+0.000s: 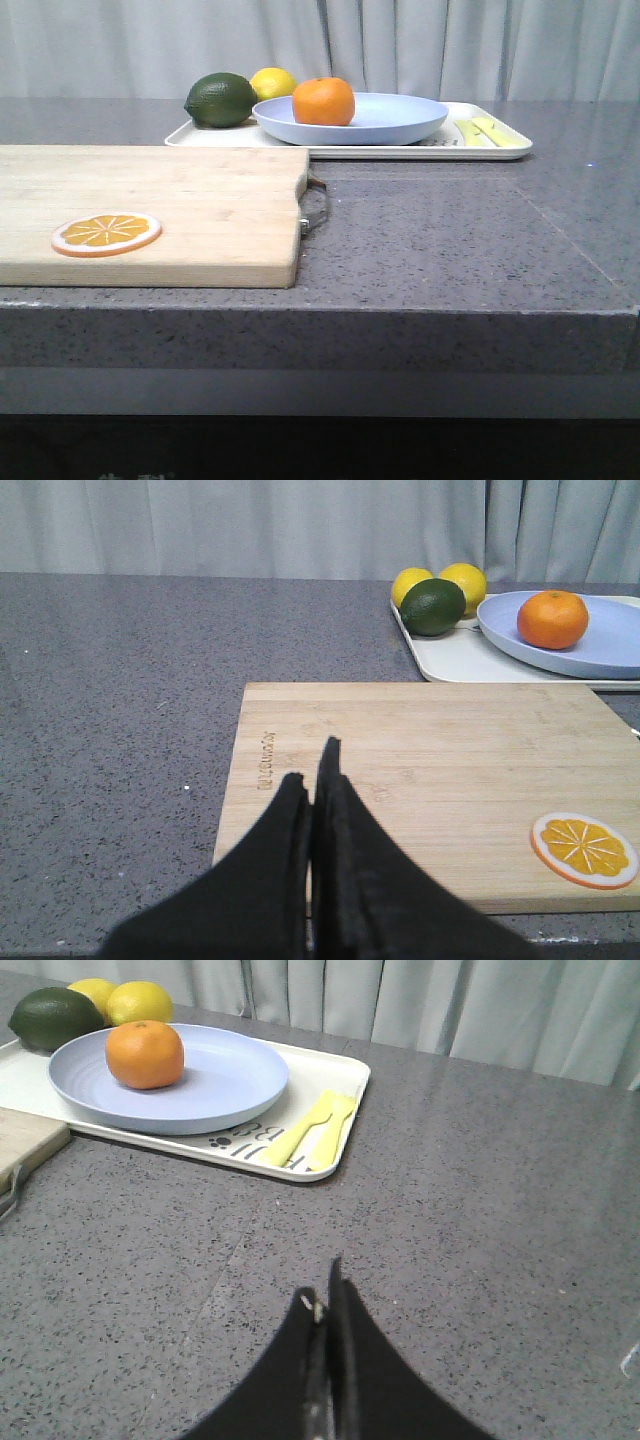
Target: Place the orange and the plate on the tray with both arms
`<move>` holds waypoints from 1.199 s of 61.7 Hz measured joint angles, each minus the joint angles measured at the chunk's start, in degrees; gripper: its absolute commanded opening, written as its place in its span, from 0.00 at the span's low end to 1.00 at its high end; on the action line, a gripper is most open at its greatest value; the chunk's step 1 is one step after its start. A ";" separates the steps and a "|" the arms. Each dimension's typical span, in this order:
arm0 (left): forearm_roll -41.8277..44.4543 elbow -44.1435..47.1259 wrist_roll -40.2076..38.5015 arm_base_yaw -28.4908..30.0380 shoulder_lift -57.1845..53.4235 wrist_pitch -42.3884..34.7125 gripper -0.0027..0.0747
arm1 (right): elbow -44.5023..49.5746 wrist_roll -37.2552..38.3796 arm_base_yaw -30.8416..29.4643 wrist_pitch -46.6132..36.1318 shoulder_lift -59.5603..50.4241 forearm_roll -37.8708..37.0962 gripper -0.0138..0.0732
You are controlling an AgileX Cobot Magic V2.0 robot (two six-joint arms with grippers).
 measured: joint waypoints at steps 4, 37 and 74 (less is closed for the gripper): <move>0.00 0.00 0.00 0.00 0.00 0.00 0.01 | 0.00 0.00 0.00 0.00 0.00 0.00 0.03; -2.06 6.94 0.00 2.54 -2.96 -7.76 0.01 | 0.00 0.00 0.00 -0.09 0.00 0.00 0.03; -3.43 23.38 0.00 4.71 -2.96 -26.24 0.01 | 0.00 0.00 0.00 -0.21 -0.09 0.00 0.03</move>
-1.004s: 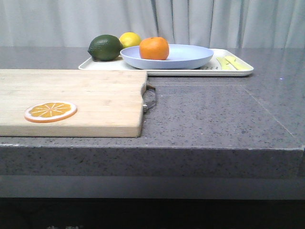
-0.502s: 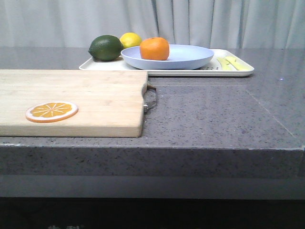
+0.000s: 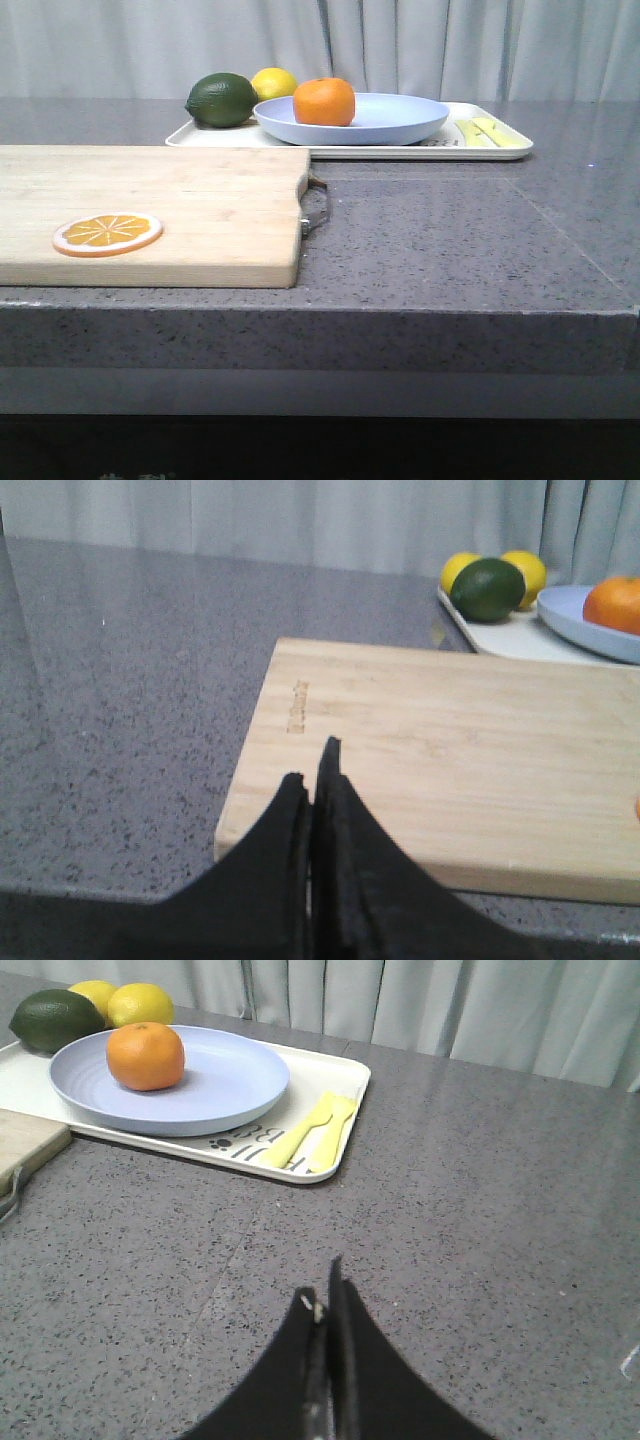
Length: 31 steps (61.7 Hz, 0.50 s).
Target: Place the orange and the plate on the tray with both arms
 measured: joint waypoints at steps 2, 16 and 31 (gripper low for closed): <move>0.00 0.00 0.00 0.00 0.00 -0.30 0.01 | 0.00 0.00 0.00 0.00 0.00 0.00 0.03; 0.00 0.00 0.00 0.00 0.00 -0.65 0.01 | 0.00 0.00 0.00 0.00 0.00 0.00 0.03; 0.00 0.00 0.00 0.00 0.00 -0.67 0.01 | 0.00 0.00 0.00 0.00 0.00 0.00 0.03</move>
